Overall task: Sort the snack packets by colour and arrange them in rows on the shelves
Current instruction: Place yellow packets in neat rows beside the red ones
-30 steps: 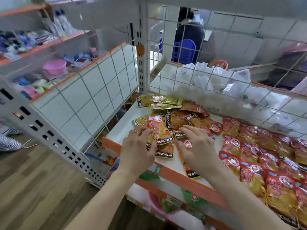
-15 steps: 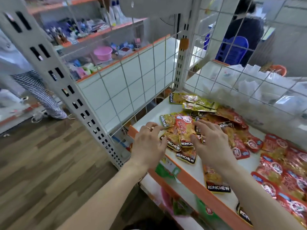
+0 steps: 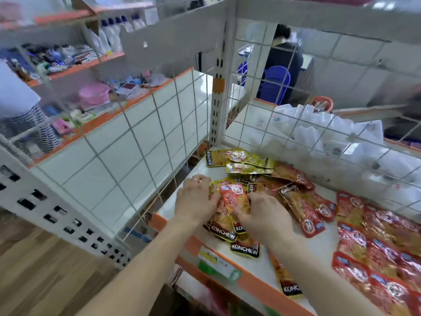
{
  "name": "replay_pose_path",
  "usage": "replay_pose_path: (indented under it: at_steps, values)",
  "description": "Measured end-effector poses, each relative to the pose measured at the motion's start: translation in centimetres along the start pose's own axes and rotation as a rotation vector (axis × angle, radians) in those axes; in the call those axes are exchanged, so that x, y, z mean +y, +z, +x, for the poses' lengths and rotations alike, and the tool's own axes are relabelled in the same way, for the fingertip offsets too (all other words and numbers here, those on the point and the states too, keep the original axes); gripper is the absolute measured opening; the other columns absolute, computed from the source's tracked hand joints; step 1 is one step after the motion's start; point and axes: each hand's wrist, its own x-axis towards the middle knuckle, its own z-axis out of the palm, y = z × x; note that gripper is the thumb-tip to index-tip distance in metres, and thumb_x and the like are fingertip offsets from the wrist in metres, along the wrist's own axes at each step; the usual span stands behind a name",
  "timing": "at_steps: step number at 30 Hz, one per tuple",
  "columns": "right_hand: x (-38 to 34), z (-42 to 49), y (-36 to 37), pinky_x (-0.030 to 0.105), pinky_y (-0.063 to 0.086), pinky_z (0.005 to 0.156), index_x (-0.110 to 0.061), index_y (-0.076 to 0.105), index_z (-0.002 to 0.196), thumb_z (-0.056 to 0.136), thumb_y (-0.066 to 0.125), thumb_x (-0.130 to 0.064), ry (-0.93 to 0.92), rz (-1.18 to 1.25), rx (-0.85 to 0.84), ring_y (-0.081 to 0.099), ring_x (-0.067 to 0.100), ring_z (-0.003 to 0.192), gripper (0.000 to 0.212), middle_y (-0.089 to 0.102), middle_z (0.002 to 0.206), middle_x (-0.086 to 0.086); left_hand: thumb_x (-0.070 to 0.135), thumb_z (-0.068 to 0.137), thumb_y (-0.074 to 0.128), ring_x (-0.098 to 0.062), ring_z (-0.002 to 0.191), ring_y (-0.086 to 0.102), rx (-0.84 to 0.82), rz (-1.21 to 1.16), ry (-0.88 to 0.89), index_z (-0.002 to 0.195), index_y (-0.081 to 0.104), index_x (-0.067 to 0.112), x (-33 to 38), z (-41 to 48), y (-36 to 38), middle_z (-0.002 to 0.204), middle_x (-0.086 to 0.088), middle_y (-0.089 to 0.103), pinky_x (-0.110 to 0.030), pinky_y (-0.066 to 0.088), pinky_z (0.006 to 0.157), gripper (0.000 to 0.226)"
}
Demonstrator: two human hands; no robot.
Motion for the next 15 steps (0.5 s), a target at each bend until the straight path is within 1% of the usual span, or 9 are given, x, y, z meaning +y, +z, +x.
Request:
replay_pose_path:
  at_steps: [4, 6, 8, 10, 11, 12, 13, 14, 15]
  values:
    - [-0.9, 0.2, 0.8, 0.042, 0.051, 0.090, -0.013, 0.056, 0.113, 0.086, 0.062, -0.059, 0.087, 0.051, -0.016, 0.056, 0.030, 0.111, 0.053, 0.056, 0.121, 0.009, 0.048, 0.096, 0.054, -0.027, 0.133, 0.041, -0.084, 0.131, 0.061, 0.143, 0.047, 0.021, -0.1, 1.6, 0.0, 0.143, -0.003, 0.049, -0.045, 0.036, 0.108, 0.055]
    - [-1.1, 0.1, 1.0, 0.043, 0.048, 0.096, -0.012, 0.054, 0.120, 0.085, 0.067, -0.055, 0.111, 0.091, 0.001, 0.053, 0.030, 0.114, 0.057, 0.053, 0.123, 0.010, 0.048, 0.093, 0.058, -0.031, 0.133, 0.040, -0.132, 0.134, 0.011, 0.142, 0.047, 0.020, -0.3, 2.2, 0.0, 0.141, -0.008, 0.049, -0.045, 0.033, 0.108, 0.057]
    - [-1.2, 0.0, 1.3, 0.043, 0.048, 0.097, -0.012, 0.056, 0.121, 0.085, 0.070, -0.049, 0.115, 0.161, 0.030, 0.054, 0.029, 0.112, 0.054, 0.053, 0.120, 0.010, 0.045, 0.089, 0.064, -0.033, 0.129, 0.045, -0.160, 0.045, -0.059, 0.133, 0.054, 0.020, -0.7, 2.6, 0.1, 0.132, -0.010, 0.053, -0.044, 0.036, 0.105, 0.052]
    - [-1.4, -0.3, 1.4, 0.045, 0.050, 0.093, -0.013, 0.057, 0.116, 0.089, 0.069, -0.039, 0.120, 0.308, 0.053, 0.057, 0.028, 0.108, 0.039, 0.058, 0.114, 0.009, 0.037, 0.088, 0.066, -0.032, 0.119, 0.053, -0.153, -0.110, -0.098, 0.118, 0.061, 0.019, -1.2, 2.7, 0.1, 0.119, -0.010, 0.060, -0.042, 0.044, 0.099, 0.036]
    - [-1.5, -0.5, 1.3, 0.046, 0.053, 0.088, -0.013, 0.058, 0.111, 0.092, 0.067, -0.032, 0.126, 0.398, 0.064, 0.060, 0.026, 0.101, 0.028, 0.062, 0.108, 0.008, 0.032, 0.090, 0.065, -0.031, 0.114, 0.057, -0.142, -0.182, -0.101, 0.113, 0.062, 0.018, -1.4, 2.6, 0.1, 0.113, -0.009, 0.062, -0.042, 0.047, 0.094, 0.027]
    - [-1.5, -0.8, 1.2, 0.045, 0.055, 0.080, -0.013, 0.059, 0.105, 0.094, 0.065, -0.024, 0.142, 0.481, 0.078, 0.064, 0.022, 0.089, 0.017, 0.065, 0.100, 0.006, 0.027, 0.092, 0.063, -0.031, 0.109, 0.059, -0.124, -0.242, -0.096, 0.110, 0.061, 0.017, -1.5, 2.3, -0.1, 0.108, -0.008, 0.064, -0.040, 0.048, 0.088, 0.020]
    - [-1.4, -1.0, 0.9, 0.043, 0.056, 0.071, -0.014, 0.059, 0.101, 0.095, 0.062, -0.018, 0.163, 0.547, 0.103, 0.064, 0.018, 0.075, 0.008, 0.067, 0.091, 0.004, 0.022, 0.095, 0.060, -0.029, 0.104, 0.060, -0.090, -0.296, -0.084, 0.109, 0.060, 0.016, -1.5, 1.9, -0.4, 0.103, -0.006, 0.065, -0.036, 0.045, 0.080, 0.015]
    - [-1.2, -1.2, 0.6, 0.040, 0.056, 0.065, -0.016, 0.060, 0.099, 0.097, 0.060, -0.015, 0.189, 0.602, 0.133, 0.062, 0.015, 0.067, 0.003, 0.068, 0.086, 0.002, 0.018, 0.097, 0.057, -0.028, 0.099, 0.061, -0.044, -0.351, -0.068, 0.108, 0.060, 0.015, -1.5, 1.3, -0.8, 0.097, -0.004, 0.064, -0.034, 0.041, 0.074, 0.012]
    - [-1.1, -1.5, 0.3, 0.035, 0.054, 0.063, -0.018, 0.061, 0.099, 0.097, 0.059, -0.014, 0.220, 0.663, 0.167, 0.062, 0.014, 0.067, 0.004, 0.068, 0.086, 0.000, 0.016, 0.098, 0.056, -0.026, 0.093, 0.062, 0.005, -0.411, -0.052, 0.108, 0.060, 0.015, -1.4, 0.7, -1.3, 0.092, 0.000, 0.064, -0.033, 0.039, 0.071, 0.011]
